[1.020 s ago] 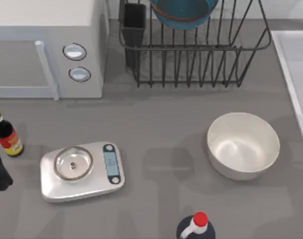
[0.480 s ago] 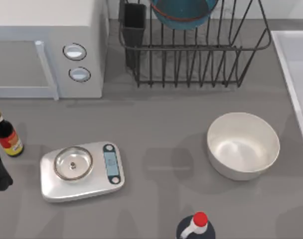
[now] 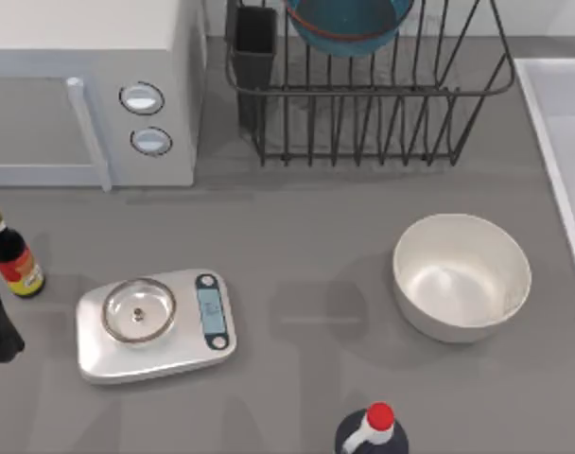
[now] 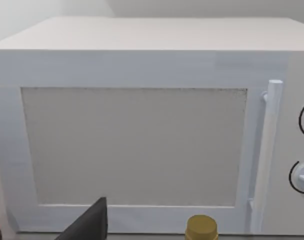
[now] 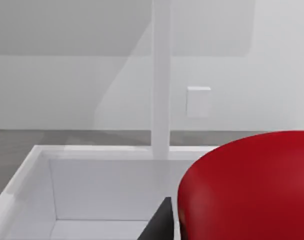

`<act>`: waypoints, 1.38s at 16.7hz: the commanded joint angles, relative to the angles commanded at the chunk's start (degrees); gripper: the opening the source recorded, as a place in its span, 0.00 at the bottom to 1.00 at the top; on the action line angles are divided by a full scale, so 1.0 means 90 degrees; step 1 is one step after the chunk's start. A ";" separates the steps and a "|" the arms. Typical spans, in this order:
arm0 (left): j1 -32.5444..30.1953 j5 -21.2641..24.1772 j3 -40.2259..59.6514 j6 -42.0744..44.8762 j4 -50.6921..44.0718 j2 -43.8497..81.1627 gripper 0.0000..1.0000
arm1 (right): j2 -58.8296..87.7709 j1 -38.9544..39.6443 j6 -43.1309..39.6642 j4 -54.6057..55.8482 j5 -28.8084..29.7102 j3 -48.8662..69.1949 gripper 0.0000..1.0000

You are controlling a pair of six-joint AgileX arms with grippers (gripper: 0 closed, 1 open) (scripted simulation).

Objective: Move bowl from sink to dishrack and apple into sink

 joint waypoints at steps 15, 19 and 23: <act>0.0000 0.0000 0.0000 0.0000 0.0000 0.0000 1.00 | 0.0608 0.0015 -0.0013 0.0645 0.0030 -0.0118 0.53; 0.0000 0.0000 0.0000 0.0000 0.0000 0.0000 1.00 | 0.0608 0.0015 -0.0013 0.0645 0.0030 -0.0118 0.83; 0.0000 0.0000 0.0000 0.0000 0.0000 0.0000 1.00 | 0.0608 0.0015 -0.0013 0.0645 0.0030 -0.0118 1.00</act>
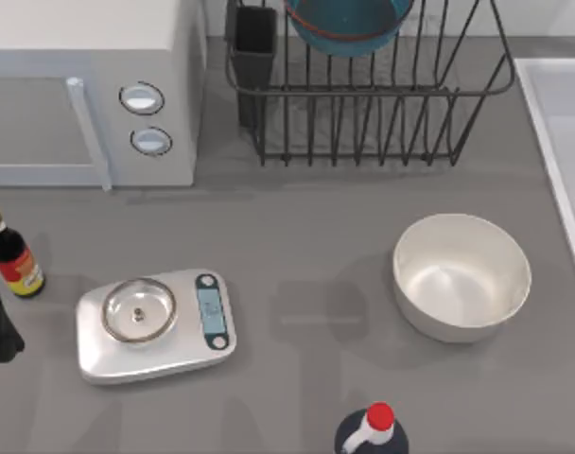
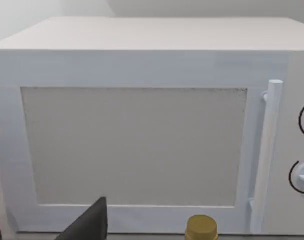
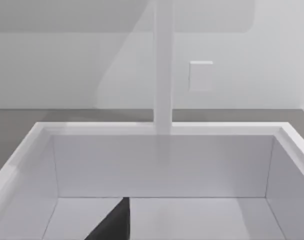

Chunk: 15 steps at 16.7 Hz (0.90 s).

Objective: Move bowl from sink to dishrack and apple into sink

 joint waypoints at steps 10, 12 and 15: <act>0.0000 0.0000 0.0000 0.0000 0.0000 0.0000 1.00 | -0.0187 0.0069 0.0089 -0.0178 0.0071 -0.0168 1.00; 0.0000 0.0000 0.0000 0.0000 0.0000 0.0000 1.00 | -0.0627 0.0218 0.0230 -0.0604 0.0215 -0.0493 1.00; 0.0000 0.0000 0.0000 0.0000 0.0000 0.0000 1.00 | -0.1743 0.0524 0.0380 -0.1687 0.0492 -0.0802 1.00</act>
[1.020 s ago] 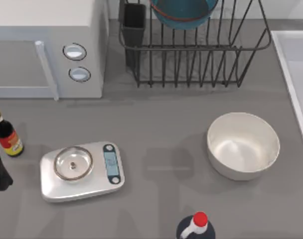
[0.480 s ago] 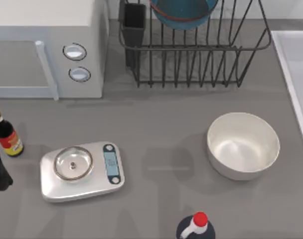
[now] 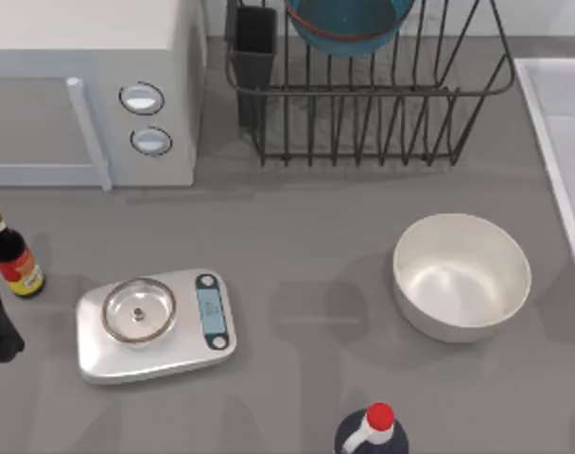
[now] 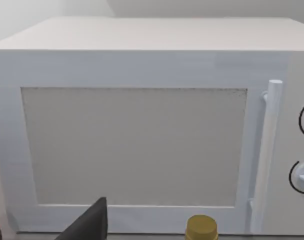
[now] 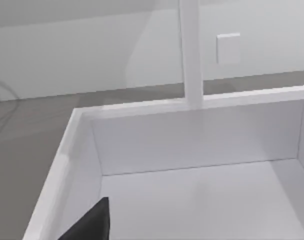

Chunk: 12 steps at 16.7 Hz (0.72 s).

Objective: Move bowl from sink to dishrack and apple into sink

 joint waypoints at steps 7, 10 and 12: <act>0.0000 0.0000 0.0000 0.0000 0.0000 0.0000 1.00 | -0.3568 0.0909 -0.0181 -0.2759 0.0806 -0.0474 1.00; 0.0000 0.0000 0.0000 0.0000 0.0000 0.0000 1.00 | -0.5770 0.1245 -0.0138 -0.4047 0.1096 -0.0965 1.00; 0.0000 0.0000 0.0000 0.0000 0.0000 0.0000 1.00 | -0.7434 0.1462 -0.0075 -0.5054 0.1289 -0.1132 1.00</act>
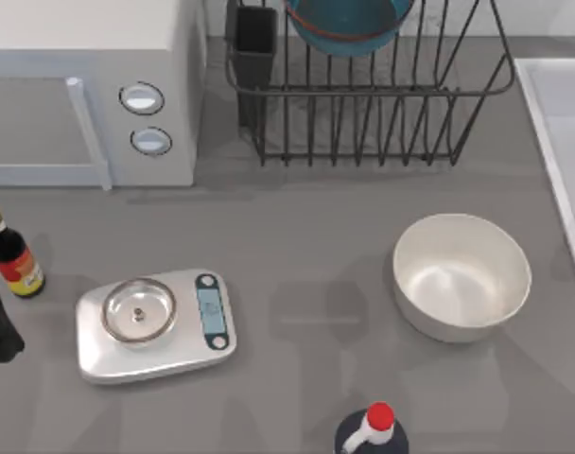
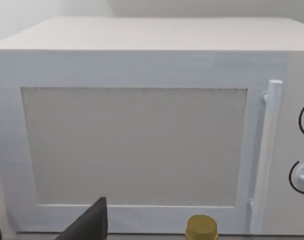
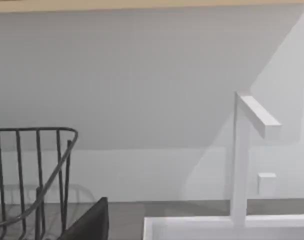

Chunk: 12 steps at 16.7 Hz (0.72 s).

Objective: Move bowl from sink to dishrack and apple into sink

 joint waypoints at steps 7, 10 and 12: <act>0.0000 0.0000 0.0000 0.0000 0.0000 0.0000 1.00 | -0.4040 0.0944 -0.0388 -0.3371 0.0936 -0.0432 1.00; 0.0000 0.0000 0.0000 0.0000 0.0000 0.0000 1.00 | -0.4765 0.1284 -0.0436 -0.4117 0.1268 -0.1012 1.00; 0.0000 0.0000 0.0000 0.0000 0.0000 0.0000 1.00 | -0.4933 0.1376 -0.0398 -0.4300 0.1354 -0.1182 1.00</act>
